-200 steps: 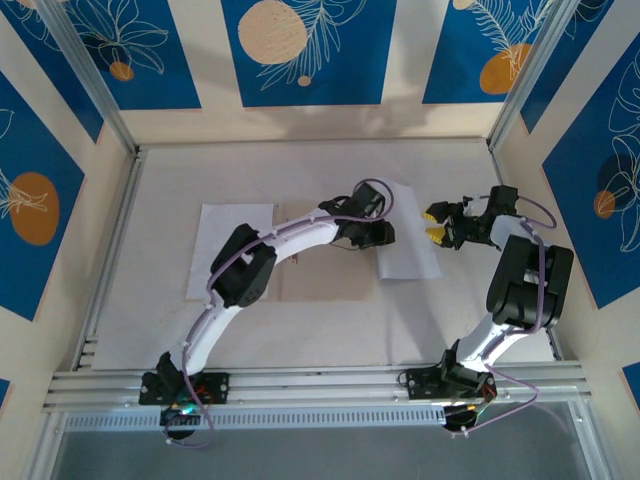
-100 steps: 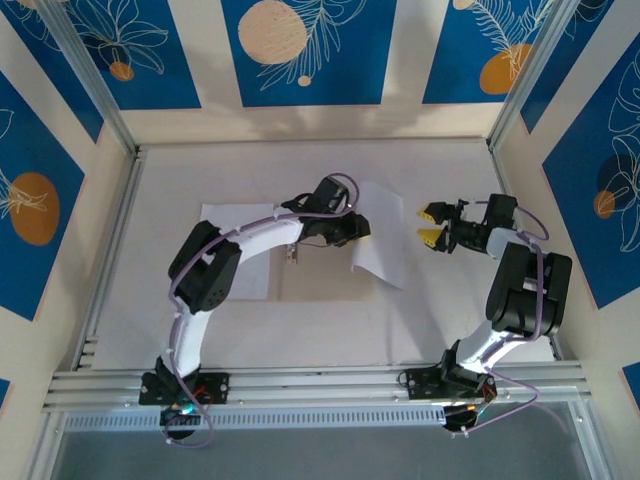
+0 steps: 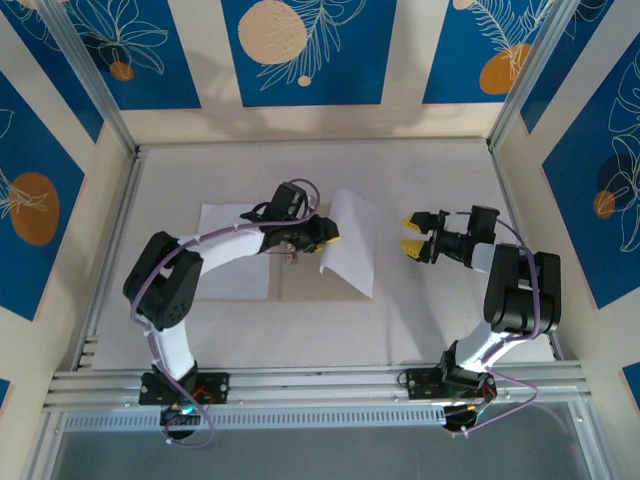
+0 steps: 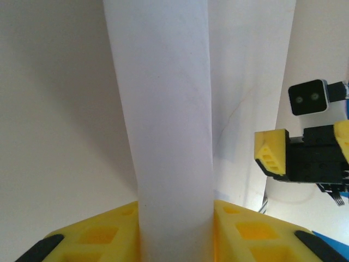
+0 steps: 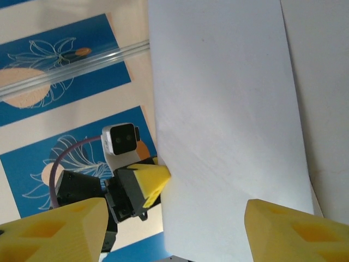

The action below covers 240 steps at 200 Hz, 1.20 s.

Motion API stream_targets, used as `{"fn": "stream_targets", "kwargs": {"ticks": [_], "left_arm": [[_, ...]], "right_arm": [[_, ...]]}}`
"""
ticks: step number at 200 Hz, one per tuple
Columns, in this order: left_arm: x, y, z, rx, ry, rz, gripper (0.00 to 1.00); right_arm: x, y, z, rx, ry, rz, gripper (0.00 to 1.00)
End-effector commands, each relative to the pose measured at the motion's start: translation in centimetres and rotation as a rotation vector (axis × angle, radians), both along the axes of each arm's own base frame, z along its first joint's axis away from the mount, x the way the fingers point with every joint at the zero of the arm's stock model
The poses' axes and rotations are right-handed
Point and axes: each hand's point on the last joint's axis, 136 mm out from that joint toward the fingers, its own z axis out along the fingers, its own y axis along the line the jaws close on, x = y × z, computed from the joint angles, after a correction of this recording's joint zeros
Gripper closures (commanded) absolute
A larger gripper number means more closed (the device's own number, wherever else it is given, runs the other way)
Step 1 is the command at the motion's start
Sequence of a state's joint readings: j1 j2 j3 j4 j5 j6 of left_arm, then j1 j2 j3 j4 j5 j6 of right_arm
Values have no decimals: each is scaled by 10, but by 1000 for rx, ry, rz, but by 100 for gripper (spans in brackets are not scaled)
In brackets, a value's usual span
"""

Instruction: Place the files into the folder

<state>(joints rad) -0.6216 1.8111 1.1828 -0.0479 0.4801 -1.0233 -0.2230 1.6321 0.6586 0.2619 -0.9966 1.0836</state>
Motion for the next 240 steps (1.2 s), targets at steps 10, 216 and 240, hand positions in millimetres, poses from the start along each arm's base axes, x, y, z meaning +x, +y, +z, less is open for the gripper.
{"fn": "stream_targets", "kwargs": {"ticks": [10, 216, 240], "left_arm": [[-1, 7, 30, -88, -32, 4, 67], [-23, 9, 100, -283, -76, 25, 71], [-25, 8, 106, -298, -79, 23, 72]], "right_arm": [[-7, 15, -9, 41, 18, 40, 31], [-14, 76, -28, 125, -71, 114, 26], [-12, 81, -21, 133, -102, 117, 26]]}}
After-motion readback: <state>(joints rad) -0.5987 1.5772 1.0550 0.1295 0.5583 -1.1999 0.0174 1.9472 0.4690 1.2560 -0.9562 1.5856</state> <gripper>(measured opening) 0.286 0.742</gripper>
